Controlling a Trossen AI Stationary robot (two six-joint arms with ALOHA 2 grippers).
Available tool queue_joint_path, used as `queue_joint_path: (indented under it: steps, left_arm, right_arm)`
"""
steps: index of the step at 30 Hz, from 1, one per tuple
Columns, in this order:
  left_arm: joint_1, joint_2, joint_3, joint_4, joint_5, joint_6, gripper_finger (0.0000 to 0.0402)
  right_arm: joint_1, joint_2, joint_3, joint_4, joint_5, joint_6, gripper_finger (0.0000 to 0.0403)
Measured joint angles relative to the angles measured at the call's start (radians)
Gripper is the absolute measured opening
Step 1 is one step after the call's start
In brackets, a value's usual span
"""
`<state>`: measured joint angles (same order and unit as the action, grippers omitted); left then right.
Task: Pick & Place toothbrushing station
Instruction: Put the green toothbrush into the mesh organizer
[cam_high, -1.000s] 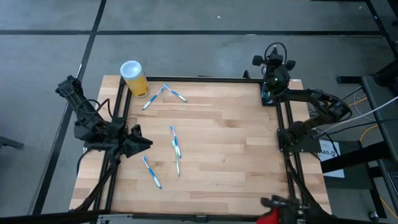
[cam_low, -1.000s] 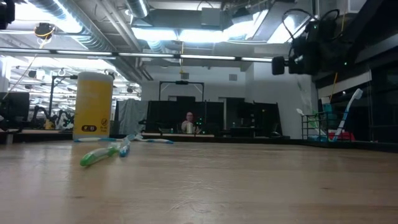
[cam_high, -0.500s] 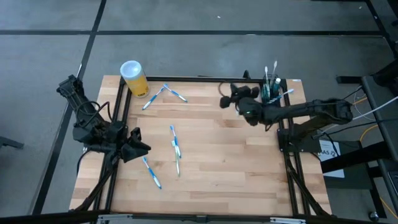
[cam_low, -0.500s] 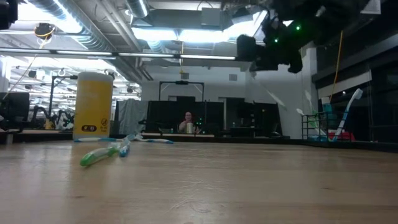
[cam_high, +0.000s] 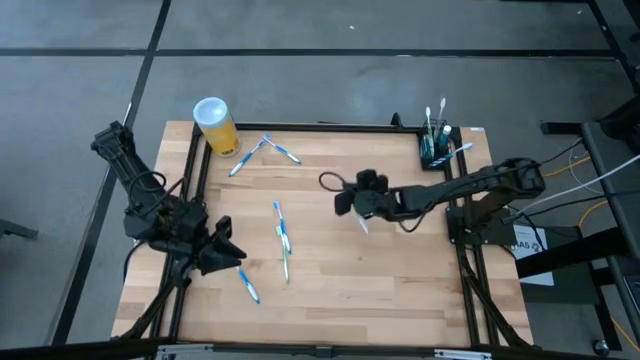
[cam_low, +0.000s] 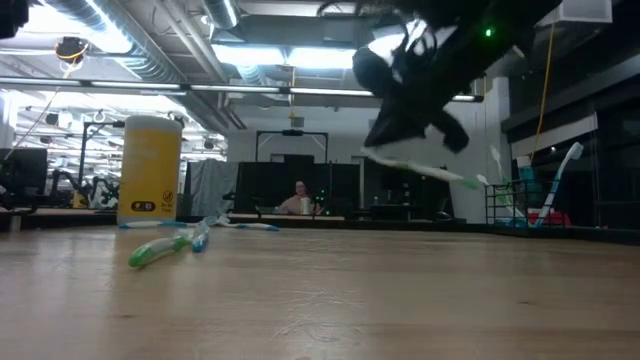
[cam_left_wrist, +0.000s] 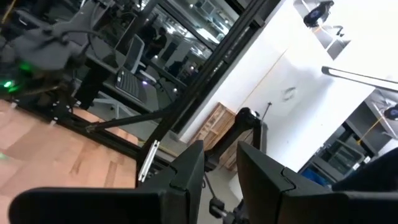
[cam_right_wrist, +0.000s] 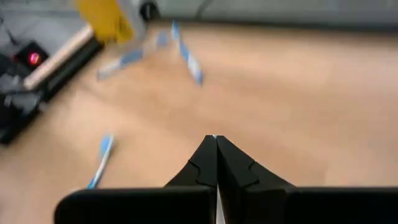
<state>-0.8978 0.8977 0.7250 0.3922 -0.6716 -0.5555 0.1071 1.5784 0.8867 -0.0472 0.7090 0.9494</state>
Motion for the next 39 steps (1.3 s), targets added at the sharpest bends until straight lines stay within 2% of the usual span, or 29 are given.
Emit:
queue_joint_path:
  steps: [4,10,16,19,24,29,35,39]
  left_arm:
    - [0.000,0.009,0.000,0.000,0.014,-0.008,0.0090]
    - [-0.005,0.009,0.000,0.009,0.016,0.008,0.0090]
    - [-0.005,0.009,0.000,0.008,0.029,0.045,0.0090]
    - [-0.005,0.008,0.000,0.008,0.029,0.069,0.0090]
    - [-0.005,0.008,0.000,0.008,0.029,0.080,0.0090]
    - [-0.005,0.008,0.000,0.008,0.045,0.077,0.0090]
    - [-0.005,0.008,0.000,0.017,0.042,0.071,0.0090]
    - [-0.005,0.008,0.000,0.035,0.039,0.071,0.0090]
  right_arm:
    - [0.006,0.058,0.000,0.008,-0.145,0.114,0.0011]
    - [0.029,0.066,0.000,0.044,-0.258,0.143,0.0063]
    - [0.069,0.061,0.001,0.041,-0.498,0.176,0.0108]
    - [0.093,0.061,0.001,-0.003,-0.506,0.164,0.0109]
    - [0.080,0.073,0.001,-0.039,-0.452,0.045,0.0085]
    - [0.038,0.140,0.028,-0.037,-0.508,-0.074,0.0064]
    - [-0.011,0.260,0.173,-0.046,-0.524,-0.241,0.0062]
    - [-0.062,0.359,0.281,-0.160,-0.516,-0.260,0.0062]
